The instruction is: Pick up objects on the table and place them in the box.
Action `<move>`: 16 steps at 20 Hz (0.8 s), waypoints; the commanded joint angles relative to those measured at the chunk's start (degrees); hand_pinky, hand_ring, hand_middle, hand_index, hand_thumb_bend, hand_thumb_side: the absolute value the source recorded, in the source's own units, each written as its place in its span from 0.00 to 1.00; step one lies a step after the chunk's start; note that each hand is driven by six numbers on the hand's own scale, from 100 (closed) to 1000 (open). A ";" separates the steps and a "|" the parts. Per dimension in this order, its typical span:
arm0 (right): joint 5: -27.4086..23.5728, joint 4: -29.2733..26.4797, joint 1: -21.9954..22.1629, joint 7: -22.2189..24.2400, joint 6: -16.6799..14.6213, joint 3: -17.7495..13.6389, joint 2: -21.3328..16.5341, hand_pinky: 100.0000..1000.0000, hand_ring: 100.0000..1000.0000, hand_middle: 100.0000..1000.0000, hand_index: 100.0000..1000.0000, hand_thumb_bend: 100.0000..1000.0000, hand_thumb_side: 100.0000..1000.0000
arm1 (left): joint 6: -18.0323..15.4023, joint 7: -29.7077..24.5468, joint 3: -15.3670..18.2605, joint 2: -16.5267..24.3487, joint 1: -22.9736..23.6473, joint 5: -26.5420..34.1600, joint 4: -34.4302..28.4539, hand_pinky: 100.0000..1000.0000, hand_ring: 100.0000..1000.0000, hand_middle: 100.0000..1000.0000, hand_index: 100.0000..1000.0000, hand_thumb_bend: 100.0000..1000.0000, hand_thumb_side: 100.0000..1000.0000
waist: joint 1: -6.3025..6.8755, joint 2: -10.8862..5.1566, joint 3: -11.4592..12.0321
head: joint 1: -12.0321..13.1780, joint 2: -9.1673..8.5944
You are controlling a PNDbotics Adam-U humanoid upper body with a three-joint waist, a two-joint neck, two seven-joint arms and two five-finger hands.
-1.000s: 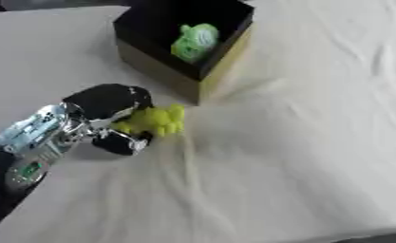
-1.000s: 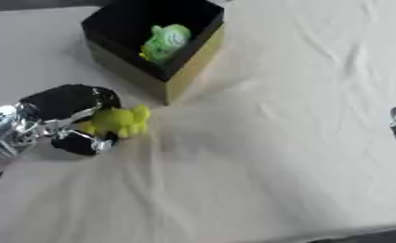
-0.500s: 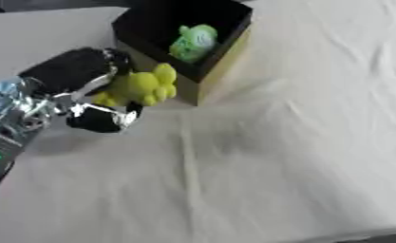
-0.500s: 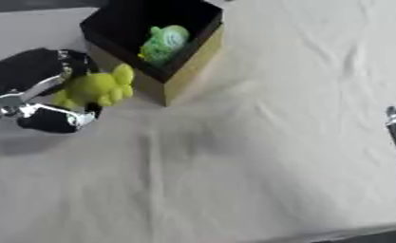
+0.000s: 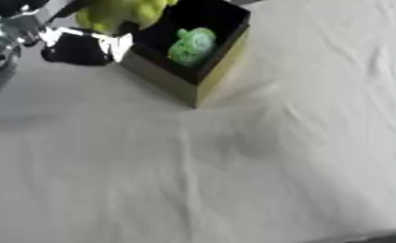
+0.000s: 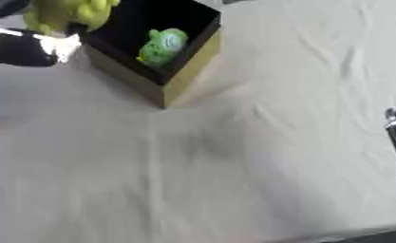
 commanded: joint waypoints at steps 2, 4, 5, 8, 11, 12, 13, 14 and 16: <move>-0.07 -0.85 -1.31 0.14 -0.42 -0.37 -1.31 0.83 0.67 0.65 0.77 0.00 1.00 | -2.76 2.61 1.29 -3.54 -5.05 -2.90 8.03 0.63 0.69 0.68 0.69 0.00 0.41 | -0.02 -0.65 -0.78 | 0.91 -1.31; -0.21 -0.85 -1.88 0.26 -0.58 -0.26 -1.19 0.83 0.67 0.65 0.77 0.00 1.00 | -4.28 3.96 1.50 -5.53 -7.03 -4.64 12.53 0.64 0.70 0.68 0.70 0.00 0.41 | 0.03 -0.27 -1.46 | 1.40 -1.83; -0.30 -0.85 -2.23 0.34 -0.69 -0.19 -1.09 0.83 0.67 0.65 0.77 0.00 1.00 | -5.16 4.71 1.64 -6.54 -7.98 -5.84 15.00 0.64 0.70 0.68 0.70 0.00 0.42 | 0.05 -0.05 -1.89 | 1.69 -2.16; -0.56 -0.85 -3.11 0.54 -0.99 -0.04 -0.89 0.83 0.67 0.65 0.77 0.00 1.00 | -8.14 7.34 2.48 -9.12 -10.21 -9.97 22.33 0.66 0.71 0.68 0.70 0.00 0.42 | 0.16 0.57 -3.29 | 2.55 -3.14; -0.99 -0.85 -3.60 0.60 -1.16 -0.02 -0.75 0.83 0.67 0.65 0.77 0.00 1.00 | -10.37 9.67 3.74 -11.05 -11.66 -13.44 28.59 0.66 0.70 0.68 0.70 0.00 0.43 | 0.32 1.07 -4.33 | 3.25 -3.80; -1.10 -0.85 -3.76 0.62 -1.22 -0.01 -0.71 0.83 0.67 0.65 0.77 0.00 1.00 | -10.85 10.39 4.19 -11.60 -12.03 -14.39 30.47 0.66 0.70 0.68 0.69 0.00 0.43 | 0.39 1.22 -4.59 | 3.44 -4.00; -1.19 -0.85 -3.88 0.65 -1.26 -0.01 -0.67 0.83 0.67 0.65 0.77 0.00 1.00 | -11.28 11.11 4.60 -12.10 -12.32 -15.16 32.13 0.66 0.70 0.68 0.69 0.00 0.43 | 0.45 1.34 -4.80 | 3.57 -4.16; -1.26 -0.85 -3.99 0.67 -1.28 -0.01 -0.65 0.83 0.67 0.65 0.77 0.00 1.00 | -11.67 11.75 4.92 -12.52 -12.54 -15.76 33.49 0.65 0.70 0.67 0.69 0.00 0.43 | 0.51 1.45 -4.95 | 3.65 -4.31; -1.39 -0.85 -4.43 0.76 -1.40 0.07 -0.52 0.83 0.67 0.65 0.77 0.00 1.00 | -12.26 12.70 5.43 -13.25 -12.93 -16.93 35.94 0.66 0.71 0.68 0.70 0.00 0.42 | 0.68 1.75 -5.45 | 4.02 -4.79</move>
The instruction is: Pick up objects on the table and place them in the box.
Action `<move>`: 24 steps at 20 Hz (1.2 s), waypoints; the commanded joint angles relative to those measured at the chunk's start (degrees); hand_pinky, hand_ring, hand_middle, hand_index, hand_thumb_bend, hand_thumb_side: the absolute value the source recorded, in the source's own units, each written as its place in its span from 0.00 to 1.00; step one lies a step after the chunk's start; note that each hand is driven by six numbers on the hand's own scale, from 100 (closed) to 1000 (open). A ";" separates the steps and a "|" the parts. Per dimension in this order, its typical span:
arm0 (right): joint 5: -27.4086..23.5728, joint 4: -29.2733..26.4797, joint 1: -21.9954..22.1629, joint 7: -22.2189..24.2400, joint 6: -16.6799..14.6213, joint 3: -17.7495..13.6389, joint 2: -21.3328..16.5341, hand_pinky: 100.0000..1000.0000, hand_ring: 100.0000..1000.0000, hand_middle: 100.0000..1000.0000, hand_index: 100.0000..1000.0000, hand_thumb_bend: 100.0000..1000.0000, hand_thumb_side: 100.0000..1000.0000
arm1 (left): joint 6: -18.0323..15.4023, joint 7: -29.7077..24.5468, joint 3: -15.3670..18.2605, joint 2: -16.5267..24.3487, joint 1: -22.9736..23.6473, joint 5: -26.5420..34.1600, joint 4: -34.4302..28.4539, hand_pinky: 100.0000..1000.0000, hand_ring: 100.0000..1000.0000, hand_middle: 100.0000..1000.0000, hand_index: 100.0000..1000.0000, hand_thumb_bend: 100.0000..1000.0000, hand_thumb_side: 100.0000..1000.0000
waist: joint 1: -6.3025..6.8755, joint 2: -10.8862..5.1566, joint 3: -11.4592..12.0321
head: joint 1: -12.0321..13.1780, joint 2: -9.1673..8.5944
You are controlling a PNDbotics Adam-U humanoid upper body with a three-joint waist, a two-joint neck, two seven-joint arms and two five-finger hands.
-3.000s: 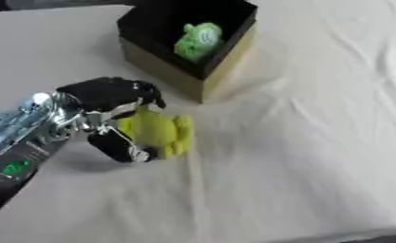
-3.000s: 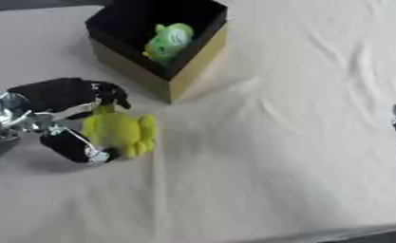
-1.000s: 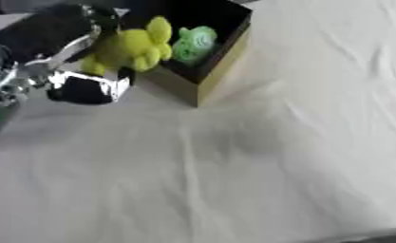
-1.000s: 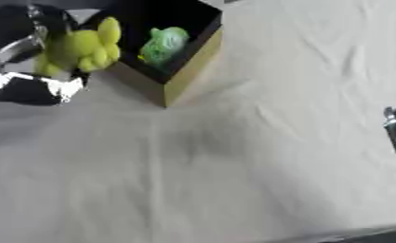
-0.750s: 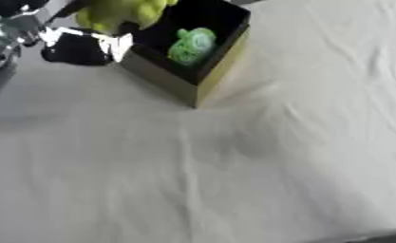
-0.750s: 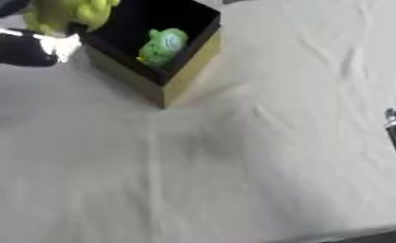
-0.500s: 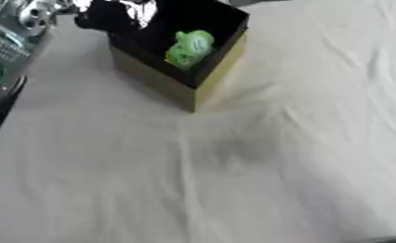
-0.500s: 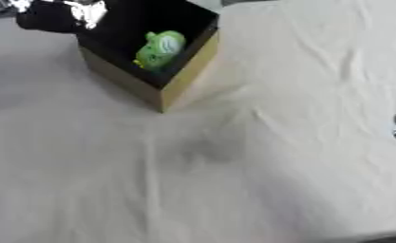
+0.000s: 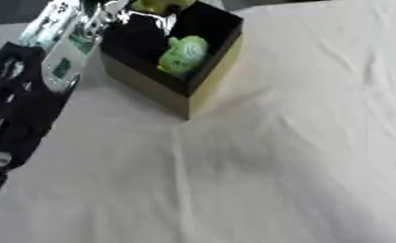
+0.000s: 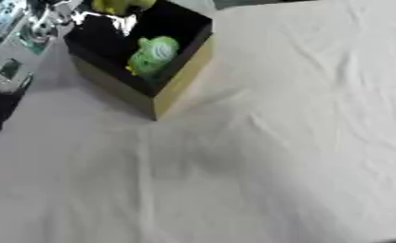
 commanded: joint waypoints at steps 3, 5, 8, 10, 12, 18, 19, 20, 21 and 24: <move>-0.69 -0.85 -1.44 0.21 -0.48 -0.27 -0.53 0.83 0.67 0.65 0.77 0.00 1.00 | -1.29 2.39 2.03 -0.87 -2.19 -3.64 4.94 0.67 0.71 0.68 0.70 0.00 0.42 | 0.08 -0.76 -1.03 | 0.96 -1.65; -0.72 -0.85 -1.57 0.21 -0.39 -0.32 -0.50 0.83 0.67 0.65 0.77 0.00 1.00 | -1.39 2.73 2.50 -1.09 -2.22 -4.82 6.41 0.68 0.72 0.69 0.71 0.00 0.41 | 0.20 -0.64 -1.29 | 1.01 -1.77; -0.64 -0.85 -1.53 0.12 -0.15 -0.45 -0.51 0.83 0.67 0.65 0.77 0.00 1.00 | -1.90 2.46 2.82 -1.20 -2.12 -5.97 7.79 0.71 0.74 0.72 0.74 0.04 0.44 | 0.37 -0.63 -1.33 | 0.87 -1.60; -0.60 -0.85 -1.48 0.05 -0.08 -0.49 -0.49 0.83 0.67 0.65 0.77 0.00 1.00 | -2.33 1.60 2.90 -1.22 -2.09 -6.80 8.28 0.75 0.79 0.76 0.80 0.24 0.49 | 0.41 -0.68 -1.30 | 0.89 -1.39; -0.56 -0.85 -1.38 0.00 -0.05 -0.54 -0.48 0.83 0.67 0.65 0.77 0.00 1.00 | -2.67 0.44 2.91 -1.21 -2.08 -8.25 8.51 0.79 0.83 0.79 0.83 0.37 0.54 | 0.41 -0.76 -1.27 | 1.01 -1.15; -0.49 -0.85 -1.00 -0.24 0.04 -0.72 -0.56 0.83 0.67 0.65 0.77 0.00 1.00 | -1.91 -0.94 3.32 -0.93 -1.98 -14.27 8.24 0.85 0.89 0.85 0.89 0.73 0.67 | 0.30 -1.09 -0.86 | 2.38 -0.26; -0.50 -0.85 -0.94 -0.25 0.06 -0.73 -0.54 0.83 0.67 0.65 0.77 0.00 1.00 | -1.63 -0.92 3.41 -0.87 -1.97 -15.10 8.06 0.85 0.90 0.86 0.90 0.75 0.68 | 0.28 -1.14 -0.76 | 2.56 -0.12; -0.50 -0.85 -0.90 -0.25 0.08 -0.73 -0.53 0.83 0.67 0.65 0.77 0.00 1.00 | -1.34 -0.93 3.49 -0.85 -1.95 -15.83 7.89 0.85 0.90 0.86 0.90 0.75 0.68 | 0.26 -1.19 -0.70 | 2.67 -0.03; -0.49 -0.85 -0.84 -0.27 0.09 -0.75 -0.52 0.83 0.67 0.65 0.77 0.00 1.00 | -0.99 -0.96 3.63 -0.78 -1.94 -16.42 7.74 0.86 0.90 0.87 0.90 0.77 0.70 | 0.22 -1.26 -0.61 | 2.79 0.07; -0.48 -0.85 -0.66 -0.33 0.12 -0.81 -0.54 0.83 0.67 0.65 0.77 0.00 1.00 | 0.12 -0.81 4.13 -0.63 -1.87 -17.32 7.19 0.85 0.90 0.87 0.90 0.76 0.72 | 0.09 -1.51 -0.39 | 3.13 0.28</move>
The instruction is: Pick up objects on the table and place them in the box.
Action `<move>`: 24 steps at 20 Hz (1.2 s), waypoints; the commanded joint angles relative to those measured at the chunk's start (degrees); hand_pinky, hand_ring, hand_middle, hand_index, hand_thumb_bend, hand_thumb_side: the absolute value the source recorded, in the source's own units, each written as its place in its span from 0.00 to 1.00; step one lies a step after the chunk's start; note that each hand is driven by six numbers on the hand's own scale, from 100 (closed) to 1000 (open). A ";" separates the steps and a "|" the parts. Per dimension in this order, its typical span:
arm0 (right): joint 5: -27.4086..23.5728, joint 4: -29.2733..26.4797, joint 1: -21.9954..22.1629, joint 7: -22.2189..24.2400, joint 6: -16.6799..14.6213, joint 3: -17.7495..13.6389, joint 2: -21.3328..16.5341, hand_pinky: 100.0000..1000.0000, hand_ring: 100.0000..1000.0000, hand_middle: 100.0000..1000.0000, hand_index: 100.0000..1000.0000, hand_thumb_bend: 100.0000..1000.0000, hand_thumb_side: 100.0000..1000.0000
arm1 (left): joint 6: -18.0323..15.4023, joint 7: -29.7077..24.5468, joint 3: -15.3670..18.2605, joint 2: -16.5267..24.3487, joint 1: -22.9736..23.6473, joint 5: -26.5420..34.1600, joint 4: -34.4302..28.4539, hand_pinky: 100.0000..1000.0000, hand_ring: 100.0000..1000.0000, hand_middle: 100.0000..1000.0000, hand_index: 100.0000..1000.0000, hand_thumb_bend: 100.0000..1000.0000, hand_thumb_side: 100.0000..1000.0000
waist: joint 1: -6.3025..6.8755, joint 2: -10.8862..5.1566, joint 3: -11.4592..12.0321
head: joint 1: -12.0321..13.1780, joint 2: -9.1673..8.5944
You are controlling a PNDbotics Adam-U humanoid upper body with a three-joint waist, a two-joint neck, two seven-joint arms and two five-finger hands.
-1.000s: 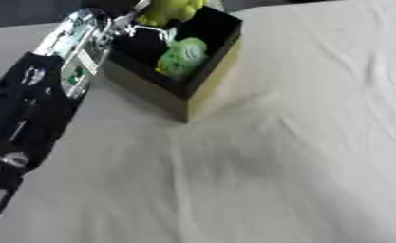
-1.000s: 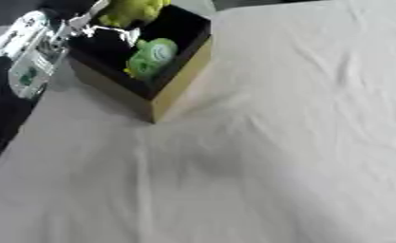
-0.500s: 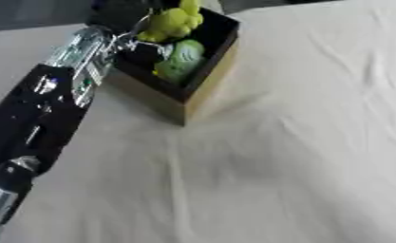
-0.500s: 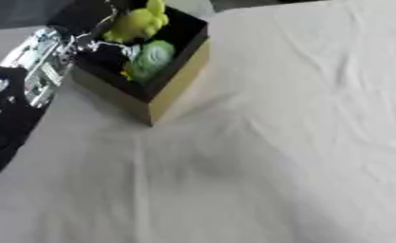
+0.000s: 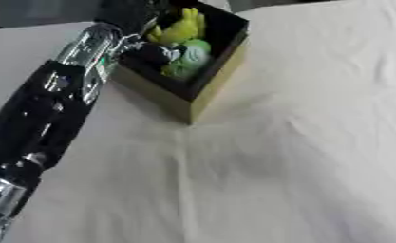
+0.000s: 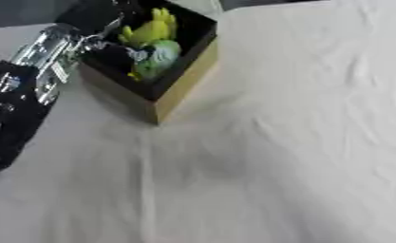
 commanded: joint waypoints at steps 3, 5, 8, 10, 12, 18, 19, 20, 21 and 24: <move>-0.27 -0.85 -0.07 -0.27 0.04 -0.83 -0.97 0.83 0.67 0.65 0.77 0.00 1.00 | 1.34 0.50 1.28 1.33 -1.00 0.02 -2.17 0.84 0.90 0.86 0.90 0.70 0.73 | -0.57 -2.22 0.36 | 0.47 0.70; -0.27 -0.85 0.09 -0.33 0.05 -0.89 -0.97 0.83 0.67 0.65 0.77 0.00 1.00 | 1.64 0.97 1.41 1.62 -0.75 1.42 -3.24 0.83 0.89 0.85 0.89 0.64 0.73 | -0.69 -2.59 0.57 | 0.38 0.97; -0.24 -0.85 0.45 -0.46 0.11 -1.04 -1.07 0.83 0.67 0.65 0.77 0.00 1.00 | 1.88 1.48 1.24 2.59 0.10 5.02 -6.60 0.81 0.88 0.84 0.88 0.56 0.74 | -0.86 -3.23 1.11 | -0.03 1.45; -0.18 -0.85 0.73 -0.53 0.15 -1.13 -1.23 0.83 0.67 0.65 0.77 0.00 1.00 | 2.49 1.85 1.10 3.84 1.32 9.47 -11.10 0.78 0.87 0.82 0.87 0.47 0.72 | -0.95 -3.75 1.65 | -0.36 2.03; -0.09 -0.85 0.95 -0.60 0.16 -1.21 -1.44 0.83 0.67 0.65 0.77 0.00 1.00 | 3.83 2.32 1.09 5.52 3.04 15.48 -17.06 0.76 0.85 0.80 0.85 0.39 0.71 | -1.01 -4.25 2.26 | -0.63 2.62; 0.15 -0.85 1.51 -0.63 0.25 -1.37 -1.89 0.83 0.68 0.65 0.78 0.00 1.00 | 10.41 6.53 3.34 12.27 11.73 36.96 -39.29 0.72 0.84 0.79 0.83 0.21 0.85 | -1.22 -5.61 4.60 | -2.00 3.92; 0.19 -0.85 1.57 -0.66 0.26 -1.42 -1.94 0.83 0.68 0.65 0.78 0.00 1.00 | 11.25 8.04 4.21 13.38 13.77 39.91 -42.82 0.71 0.84 0.79 0.83 0.19 0.87 | -1.28 -5.79 4.96 | -2.29 4.02; 0.23 -0.85 1.62 -0.70 0.28 -1.47 -1.98 0.83 0.68 0.65 0.78 0.00 1.00 | 12.03 9.63 5.10 14.32 15.76 42.50 -45.96 0.71 0.85 0.79 0.84 0.19 0.88 | -1.35 -5.93 5.26 | -2.56 4.09; 0.25 -0.85 1.64 -0.73 0.29 -1.51 -1.99 0.83 0.68 0.65 0.78 0.00 1.00 | 12.75 11.07 5.86 15.04 17.50 44.69 -48.59 0.72 0.85 0.79 0.84 0.19 0.91 | -1.42 -6.04 5.49 | -2.78 4.15; 0.34 -0.85 1.75 -0.89 0.31 -1.66 -2.02 0.83 0.68 0.65 0.78 0.00 1.00 | 13.86 16.48 8.84 16.10 23.15 50.93 -55.70 0.72 0.85 0.79 0.85 0.20 0.96 | -1.74 -6.33 6.24 | -3.65 4.39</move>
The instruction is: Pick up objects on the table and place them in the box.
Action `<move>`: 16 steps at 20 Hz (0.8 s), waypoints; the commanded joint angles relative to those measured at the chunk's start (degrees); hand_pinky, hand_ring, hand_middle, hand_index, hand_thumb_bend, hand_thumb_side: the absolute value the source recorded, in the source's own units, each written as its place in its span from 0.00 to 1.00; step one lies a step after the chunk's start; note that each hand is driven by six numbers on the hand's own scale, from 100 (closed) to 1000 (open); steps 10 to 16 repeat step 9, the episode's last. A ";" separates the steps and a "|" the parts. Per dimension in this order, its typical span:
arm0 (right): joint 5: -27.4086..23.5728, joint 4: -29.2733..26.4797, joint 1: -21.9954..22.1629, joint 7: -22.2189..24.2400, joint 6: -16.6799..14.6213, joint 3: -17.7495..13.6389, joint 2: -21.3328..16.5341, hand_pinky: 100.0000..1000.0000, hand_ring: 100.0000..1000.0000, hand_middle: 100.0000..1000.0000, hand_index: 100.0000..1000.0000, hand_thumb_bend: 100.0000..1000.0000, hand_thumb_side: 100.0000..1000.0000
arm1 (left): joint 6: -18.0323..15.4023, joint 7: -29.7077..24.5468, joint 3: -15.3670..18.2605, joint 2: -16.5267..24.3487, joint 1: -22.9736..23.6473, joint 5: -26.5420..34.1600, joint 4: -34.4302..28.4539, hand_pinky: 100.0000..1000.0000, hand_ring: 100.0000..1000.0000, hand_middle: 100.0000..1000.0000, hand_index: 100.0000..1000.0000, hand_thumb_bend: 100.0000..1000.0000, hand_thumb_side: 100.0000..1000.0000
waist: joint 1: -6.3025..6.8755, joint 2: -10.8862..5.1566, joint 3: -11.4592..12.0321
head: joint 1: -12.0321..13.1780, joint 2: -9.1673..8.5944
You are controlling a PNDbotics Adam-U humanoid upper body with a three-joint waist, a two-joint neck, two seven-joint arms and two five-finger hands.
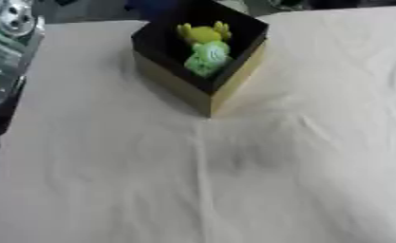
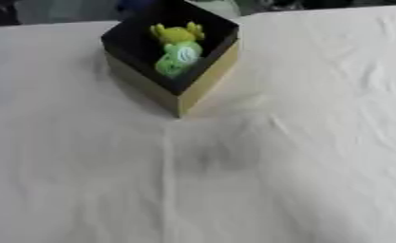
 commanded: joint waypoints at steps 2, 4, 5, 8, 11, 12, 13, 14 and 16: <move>0.30 -0.85 -0.25 -0.45 0.09 -0.79 -1.71 0.83 0.68 0.65 0.78 0.00 1.00 | -0.61 7.44 4.35 2.80 4.05 8.17 -7.35 0.71 0.86 0.79 0.85 0.20 0.97 | -0.40 -1.55 0.55 | -1.11 0.58; 0.34 -0.85 -0.23 -0.53 0.10 -0.85 -1.67 0.83 0.68 0.65 0.78 0.00 1.00 | -3.21 10.63 5.56 3.15 6.66 10.48 -7.69 0.71 0.86 0.79 0.84 0.21 0.96 | -0.67 -1.63 0.89 | -1.56 0.67; 0.36 -0.85 -0.21 -0.58 0.11 -0.89 -1.65 0.83 0.68 0.65 0.78 0.00 1.00 | -4.52 11.87 5.99 3.32 7.81 11.31 -7.75 0.71 0.86 0.79 0.84 0.21 0.96 | -0.80 -1.64 1.01 | -1.78 0.71; 0.46 -0.85 -0.08 -0.77 0.18 -1.07 -1.58 0.83 0.68 0.65 0.78 0.00 1.00 | -8.60 15.20 7.17 3.68 11.49 13.07 -7.80 0.71 0.86 0.79 0.84 0.21 0.95 | -1.26 -1.65 1.43 | -2.47 0.83; 0.49 -0.85 -0.04 -0.85 0.20 -1.13 -1.56 0.83 0.68 0.65 0.78 0.00 1.00 | -9.81 16.18 7.47 3.72 12.59 13.57 -7.80 0.71 0.86 0.79 0.84 0.21 0.95 | -1.41 -1.65 1.54 | -2.67 0.87; 0.49 -0.85 -0.04 -0.85 0.20 -1.13 -1.56 0.83 0.68 0.65 0.78 0.00 1.00 | -9.81 16.18 7.47 3.72 12.59 13.57 -7.80 0.71 0.86 0.79 0.84 0.21 0.95 | -1.41 -1.65 1.54 | -2.67 0.87; 0.49 -0.85 -0.04 -0.85 0.20 -1.13 -1.56 0.83 0.68 0.65 0.78 0.00 1.00 | -9.81 16.18 7.47 3.72 12.59 13.57 -7.80 0.71 0.86 0.79 0.84 0.21 0.95 | -1.41 -1.65 1.54 | -2.67 0.87; 0.49 -0.85 -0.04 -0.85 0.20 -1.13 -1.56 0.83 0.68 0.65 0.78 0.00 1.00 | -9.81 16.18 7.47 3.72 12.59 13.57 -7.80 0.71 0.86 0.79 0.84 0.21 0.95 | -1.41 -1.65 1.54 | -2.67 0.87; 0.49 -0.85 -0.04 -0.85 0.20 -1.13 -1.56 0.83 0.68 0.65 0.78 0.00 1.00 | -9.81 16.18 7.47 3.72 12.59 13.57 -7.80 0.71 0.86 0.79 0.84 0.21 0.95 | -1.41 -1.65 1.54 | -2.67 0.87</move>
